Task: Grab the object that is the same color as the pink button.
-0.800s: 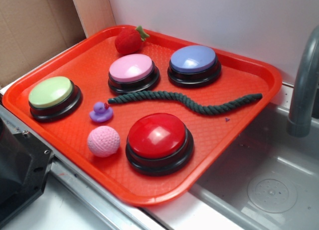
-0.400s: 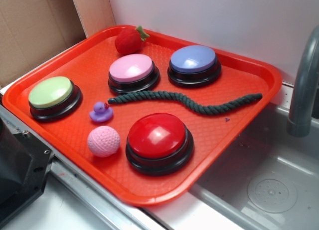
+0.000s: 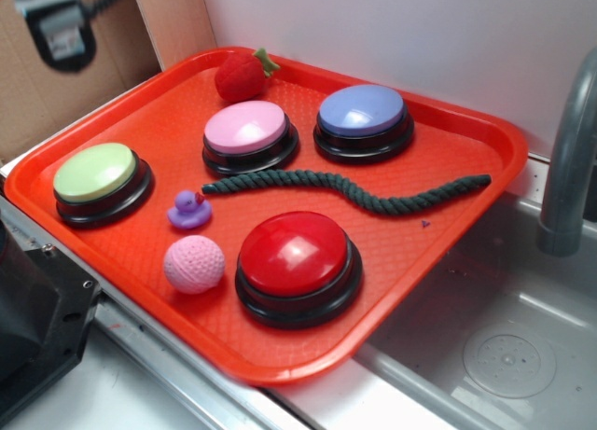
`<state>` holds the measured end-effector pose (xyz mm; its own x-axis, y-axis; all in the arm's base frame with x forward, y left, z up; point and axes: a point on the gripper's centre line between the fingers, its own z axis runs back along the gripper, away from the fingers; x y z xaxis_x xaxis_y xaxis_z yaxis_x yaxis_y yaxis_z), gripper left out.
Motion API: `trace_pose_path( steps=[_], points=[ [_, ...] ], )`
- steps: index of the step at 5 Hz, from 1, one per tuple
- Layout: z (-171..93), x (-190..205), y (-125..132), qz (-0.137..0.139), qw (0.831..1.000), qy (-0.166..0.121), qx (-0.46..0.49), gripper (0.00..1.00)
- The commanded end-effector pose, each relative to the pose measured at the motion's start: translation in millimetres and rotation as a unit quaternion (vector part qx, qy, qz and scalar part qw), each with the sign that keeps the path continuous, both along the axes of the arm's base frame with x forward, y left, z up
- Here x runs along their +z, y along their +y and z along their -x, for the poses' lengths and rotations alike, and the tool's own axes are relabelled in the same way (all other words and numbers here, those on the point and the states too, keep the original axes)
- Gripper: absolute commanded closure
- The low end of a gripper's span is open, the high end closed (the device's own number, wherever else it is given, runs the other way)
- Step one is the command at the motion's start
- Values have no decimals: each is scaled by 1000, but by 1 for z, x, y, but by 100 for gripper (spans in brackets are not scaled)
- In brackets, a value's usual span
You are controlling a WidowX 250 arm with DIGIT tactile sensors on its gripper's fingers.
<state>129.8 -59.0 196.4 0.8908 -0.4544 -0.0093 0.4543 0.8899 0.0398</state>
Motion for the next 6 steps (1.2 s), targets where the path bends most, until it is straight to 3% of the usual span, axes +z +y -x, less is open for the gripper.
trace_pose_path(
  steps=[1, 2, 3, 6],
  points=[
    [-1, -58, 6, -41, 984, 38, -168, 0],
    [3, -88, 8, -30, 982, 73, -173, 0],
    [8, -113, -7, -28, 980, 83, -177, 0],
    [0, -149, -30, -25, 982, 84, -169, 0]
  ],
)
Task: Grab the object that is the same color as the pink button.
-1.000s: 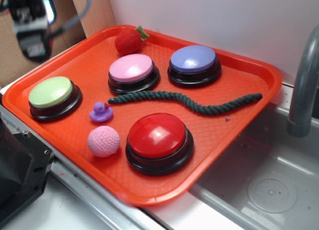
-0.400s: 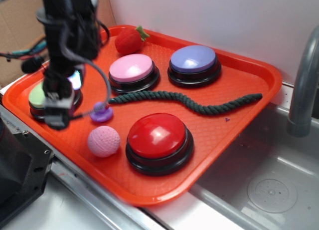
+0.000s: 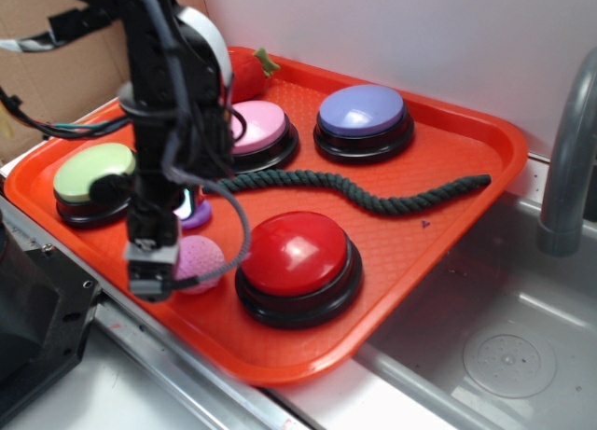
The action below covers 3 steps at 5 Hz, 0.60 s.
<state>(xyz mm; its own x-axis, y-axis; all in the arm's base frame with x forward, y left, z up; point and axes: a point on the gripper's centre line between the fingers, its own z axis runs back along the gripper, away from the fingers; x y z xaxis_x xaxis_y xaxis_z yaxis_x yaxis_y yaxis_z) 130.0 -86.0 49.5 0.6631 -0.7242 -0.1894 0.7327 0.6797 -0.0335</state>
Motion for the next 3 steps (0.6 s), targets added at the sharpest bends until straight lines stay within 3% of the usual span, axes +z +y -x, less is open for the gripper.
trace_pose_path(
  steps=[1, 2, 3],
  points=[
    [-1, -14, 5, -5, 1000, -3, 22, 0],
    [1, -26, 9, -5, 999, 12, 38, 26],
    [3, -31, 9, -5, 999, 15, 43, 100]
  ],
)
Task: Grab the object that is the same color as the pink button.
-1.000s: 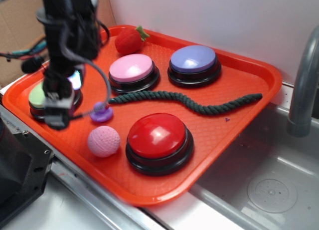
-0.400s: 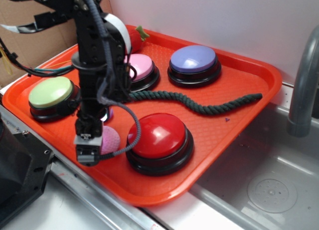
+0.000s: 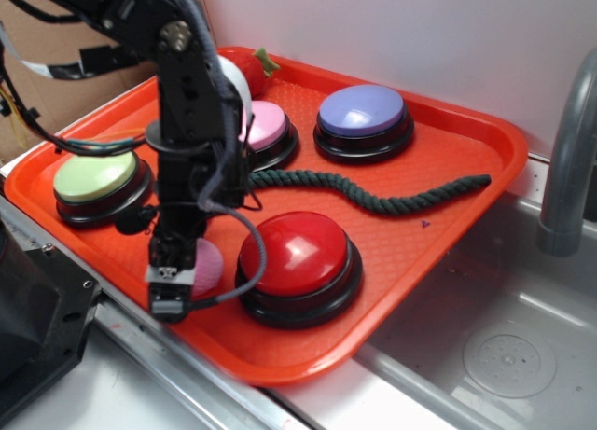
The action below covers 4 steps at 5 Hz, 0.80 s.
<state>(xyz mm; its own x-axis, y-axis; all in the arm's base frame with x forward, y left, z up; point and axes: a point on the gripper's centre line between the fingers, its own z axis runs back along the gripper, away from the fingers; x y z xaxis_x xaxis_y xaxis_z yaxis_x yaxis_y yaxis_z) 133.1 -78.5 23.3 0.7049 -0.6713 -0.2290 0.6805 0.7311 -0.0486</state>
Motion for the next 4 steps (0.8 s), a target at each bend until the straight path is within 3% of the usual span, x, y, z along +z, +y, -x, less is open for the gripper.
trace_pose_path(
  steps=[1, 2, 3, 4],
  points=[
    [6, -1, 2, 5, 1000, -8, 16, 100],
    [6, 29, 4, 8, 998, -26, 50, 100],
    [3, 78, 12, -13, 987, -76, 141, 100],
    [-3, 127, 20, -47, 972, -68, 219, 100]
  ],
)
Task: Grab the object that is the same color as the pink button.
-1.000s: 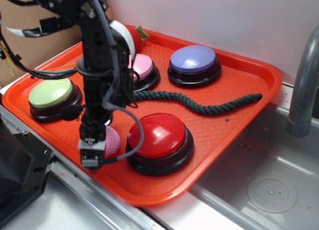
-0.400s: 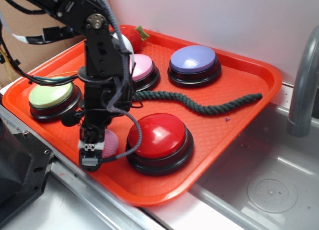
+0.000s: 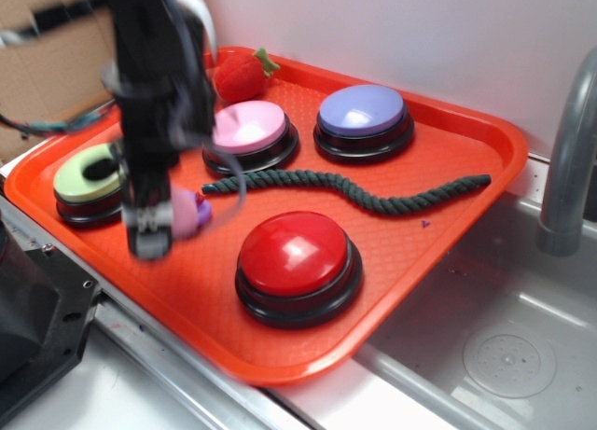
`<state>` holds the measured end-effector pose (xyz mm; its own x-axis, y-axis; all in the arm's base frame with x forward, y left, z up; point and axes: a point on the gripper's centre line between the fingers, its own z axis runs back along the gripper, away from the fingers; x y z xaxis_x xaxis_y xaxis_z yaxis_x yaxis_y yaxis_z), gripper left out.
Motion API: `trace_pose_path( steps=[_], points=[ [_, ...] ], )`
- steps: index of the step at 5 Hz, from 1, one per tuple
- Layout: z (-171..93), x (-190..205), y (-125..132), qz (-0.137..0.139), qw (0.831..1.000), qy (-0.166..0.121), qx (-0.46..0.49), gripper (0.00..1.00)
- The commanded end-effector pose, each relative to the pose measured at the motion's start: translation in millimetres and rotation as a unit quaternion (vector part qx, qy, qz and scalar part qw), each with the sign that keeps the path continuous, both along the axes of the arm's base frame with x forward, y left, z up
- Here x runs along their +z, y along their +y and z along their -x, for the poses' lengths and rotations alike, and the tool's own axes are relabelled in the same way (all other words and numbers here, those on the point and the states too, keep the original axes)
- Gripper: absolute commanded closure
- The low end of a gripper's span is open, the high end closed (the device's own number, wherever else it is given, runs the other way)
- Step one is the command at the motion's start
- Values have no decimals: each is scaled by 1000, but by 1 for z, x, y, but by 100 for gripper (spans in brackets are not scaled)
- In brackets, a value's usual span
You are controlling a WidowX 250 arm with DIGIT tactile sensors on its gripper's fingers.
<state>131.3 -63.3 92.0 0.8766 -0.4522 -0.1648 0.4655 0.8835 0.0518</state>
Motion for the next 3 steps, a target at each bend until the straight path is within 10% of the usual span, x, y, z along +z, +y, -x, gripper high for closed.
trace_pose_path(
  steps=[1, 3],
  points=[
    [-15, 92, 5, -46, 975, -45, 214, 100],
    [-14, 121, 9, 5, 932, -146, 331, 100]
  ],
)
